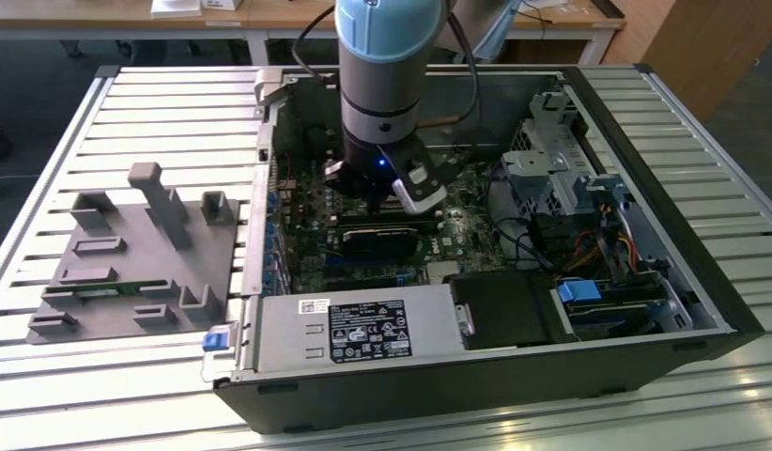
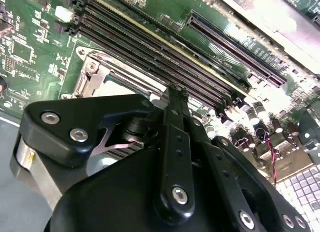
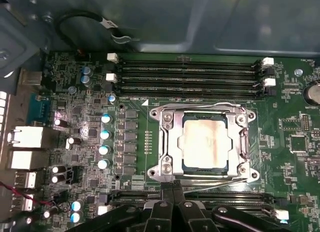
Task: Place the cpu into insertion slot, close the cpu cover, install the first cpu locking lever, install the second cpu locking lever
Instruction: 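Install the second cpu locking lever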
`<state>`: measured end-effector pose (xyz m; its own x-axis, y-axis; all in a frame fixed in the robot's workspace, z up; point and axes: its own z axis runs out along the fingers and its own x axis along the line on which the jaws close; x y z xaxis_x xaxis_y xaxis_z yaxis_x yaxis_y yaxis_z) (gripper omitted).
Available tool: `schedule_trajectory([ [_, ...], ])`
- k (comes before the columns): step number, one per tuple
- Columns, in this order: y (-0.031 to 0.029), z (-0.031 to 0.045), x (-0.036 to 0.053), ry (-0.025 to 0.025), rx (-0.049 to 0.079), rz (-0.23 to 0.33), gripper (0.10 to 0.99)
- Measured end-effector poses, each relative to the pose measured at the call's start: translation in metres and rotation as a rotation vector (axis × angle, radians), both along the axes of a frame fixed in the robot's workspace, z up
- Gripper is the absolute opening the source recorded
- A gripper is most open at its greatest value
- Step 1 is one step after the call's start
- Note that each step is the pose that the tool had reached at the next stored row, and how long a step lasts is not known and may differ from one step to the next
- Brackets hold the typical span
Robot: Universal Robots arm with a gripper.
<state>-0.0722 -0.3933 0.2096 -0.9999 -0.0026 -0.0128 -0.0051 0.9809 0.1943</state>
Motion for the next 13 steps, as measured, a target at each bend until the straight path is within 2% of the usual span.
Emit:
schedule_trajectory([
  [6, -0.0002, -0.0073, -0.0007, 0.0, 0.011, 0.0, 0.106],
  [13, -0.0042, -0.0086, -0.0058, -0.0006, 0.017, 0.0, 0.106],
])
